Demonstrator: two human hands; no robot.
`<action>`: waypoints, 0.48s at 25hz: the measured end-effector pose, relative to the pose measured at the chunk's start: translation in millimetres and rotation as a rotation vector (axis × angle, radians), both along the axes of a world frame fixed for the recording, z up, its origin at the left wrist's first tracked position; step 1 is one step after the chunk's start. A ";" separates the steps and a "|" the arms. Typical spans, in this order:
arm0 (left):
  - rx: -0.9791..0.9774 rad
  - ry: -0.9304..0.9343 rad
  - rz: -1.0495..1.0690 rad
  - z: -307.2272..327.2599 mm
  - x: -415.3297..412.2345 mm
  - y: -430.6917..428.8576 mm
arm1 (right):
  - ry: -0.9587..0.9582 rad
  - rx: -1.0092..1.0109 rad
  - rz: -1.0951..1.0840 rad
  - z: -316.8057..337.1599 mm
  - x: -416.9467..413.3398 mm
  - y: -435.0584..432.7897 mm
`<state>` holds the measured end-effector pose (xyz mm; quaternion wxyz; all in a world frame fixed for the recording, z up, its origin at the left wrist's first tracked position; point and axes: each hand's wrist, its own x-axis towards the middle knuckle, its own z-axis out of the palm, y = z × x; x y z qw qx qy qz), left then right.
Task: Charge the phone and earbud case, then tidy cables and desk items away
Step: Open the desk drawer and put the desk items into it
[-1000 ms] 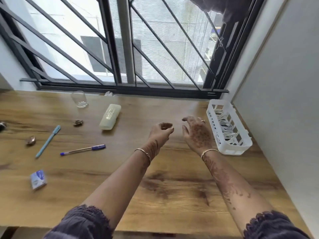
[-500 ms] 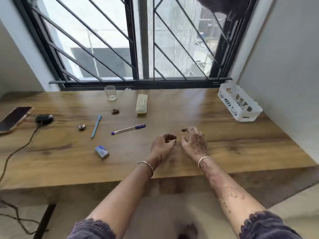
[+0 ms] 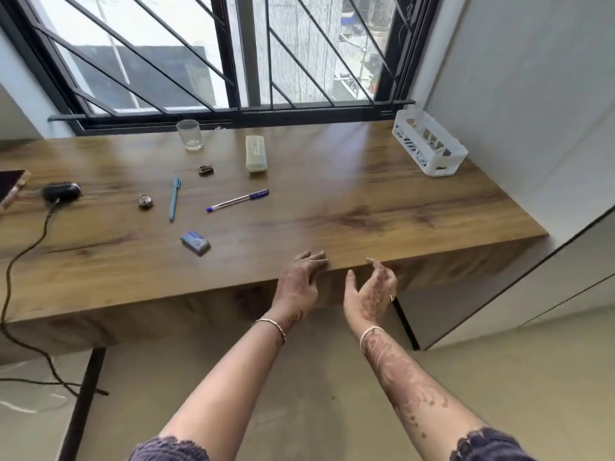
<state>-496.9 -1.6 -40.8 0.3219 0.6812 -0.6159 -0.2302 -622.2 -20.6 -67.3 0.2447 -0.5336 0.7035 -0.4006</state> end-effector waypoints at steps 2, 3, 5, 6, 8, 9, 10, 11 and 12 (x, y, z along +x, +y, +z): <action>-0.027 -0.001 0.003 -2.9 3.8 0.7 | -0.350 0.119 -0.121 -5.2 9.7 0.1; -0.039 -0.001 0.010 -3.6 5.0 2.0 | -0.464 0.238 -0.173 -10.4 15.2 -0.9; -0.082 -0.017 0.035 -9.1 5.3 4.3 | -0.671 0.466 -0.228 -25.2 27.3 -4.2; -0.104 -0.021 0.049 -12.2 4.7 4.9 | -0.800 0.524 -0.230 -36.0 31.4 -7.2; -0.148 -0.029 0.076 -19.4 3.7 3.8 | -1.058 0.568 -0.213 -55.0 34.9 -15.9; -0.160 -0.033 0.085 -20.7 3.4 2.0 | -1.143 0.571 -0.180 -58.1 34.4 -19.5; -0.162 -0.034 0.094 -22.7 2.4 1.6 | -1.198 0.560 -0.127 -63.3 33.0 -21.4; -0.160 -0.034 0.100 -23.1 1.2 1.8 | -1.241 0.540 -0.072 -66.0 31.8 -21.4; -0.155 -0.039 0.103 -23.3 0.3 2.1 | -1.283 0.506 -0.022 -69.2 30.5 -21.4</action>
